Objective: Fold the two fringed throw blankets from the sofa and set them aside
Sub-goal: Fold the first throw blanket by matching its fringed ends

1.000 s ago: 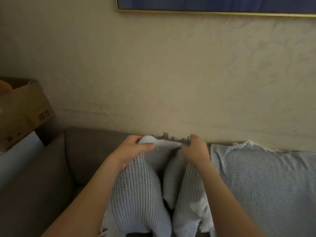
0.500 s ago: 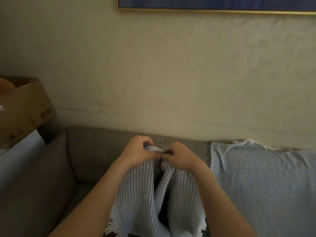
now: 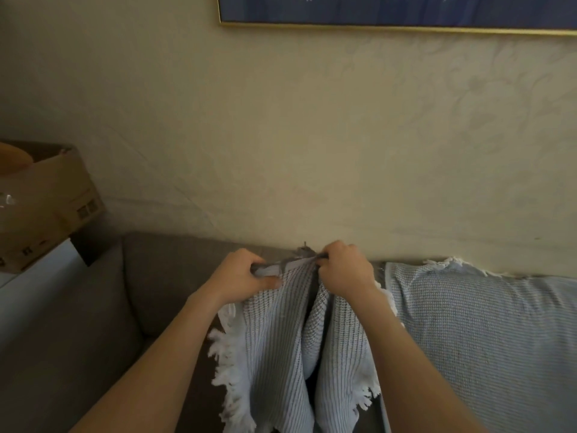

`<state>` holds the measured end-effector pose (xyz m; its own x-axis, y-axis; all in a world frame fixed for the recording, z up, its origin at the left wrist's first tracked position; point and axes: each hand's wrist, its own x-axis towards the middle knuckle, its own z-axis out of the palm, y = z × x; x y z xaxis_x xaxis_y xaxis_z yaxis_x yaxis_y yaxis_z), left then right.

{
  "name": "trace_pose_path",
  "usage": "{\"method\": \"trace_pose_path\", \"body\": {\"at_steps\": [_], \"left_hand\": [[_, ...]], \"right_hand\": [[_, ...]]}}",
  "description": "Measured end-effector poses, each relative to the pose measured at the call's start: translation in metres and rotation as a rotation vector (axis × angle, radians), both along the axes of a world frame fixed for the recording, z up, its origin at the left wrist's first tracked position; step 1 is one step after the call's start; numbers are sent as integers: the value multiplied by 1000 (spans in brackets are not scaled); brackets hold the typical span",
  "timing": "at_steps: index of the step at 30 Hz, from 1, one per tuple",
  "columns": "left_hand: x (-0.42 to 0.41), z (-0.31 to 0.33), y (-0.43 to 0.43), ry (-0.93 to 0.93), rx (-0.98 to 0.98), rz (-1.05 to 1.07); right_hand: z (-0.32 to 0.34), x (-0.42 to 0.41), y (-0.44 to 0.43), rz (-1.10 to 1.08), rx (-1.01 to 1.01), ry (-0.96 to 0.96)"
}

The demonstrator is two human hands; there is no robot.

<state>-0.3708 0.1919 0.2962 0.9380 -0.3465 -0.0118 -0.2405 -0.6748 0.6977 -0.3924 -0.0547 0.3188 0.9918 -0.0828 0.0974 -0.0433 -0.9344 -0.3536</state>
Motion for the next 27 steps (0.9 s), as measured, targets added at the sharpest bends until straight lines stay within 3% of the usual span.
{"method": "trace_pose_path", "body": {"at_steps": [4,9,12,18,24,27], "left_hand": [[-3,0,2,-15,-51,90],[-4,-2,8,-83,-68,202],[-5,-2,3,-111,-114,226],[-15,5,-10,79,-619,332],[-15,6,-23,178,-780,547],[-17,5,-29,58,-826,862]], "right_hand": [[-3,-4,-2,-133,212,42],[0,-9,-8,-169,763,103],[4,-14,-5,-199,955,142],[6,-11,-7,-400,1108,199],[-10,6,-10,-347,1162,175],[-25,13,-10,-493,1240,7]]}}
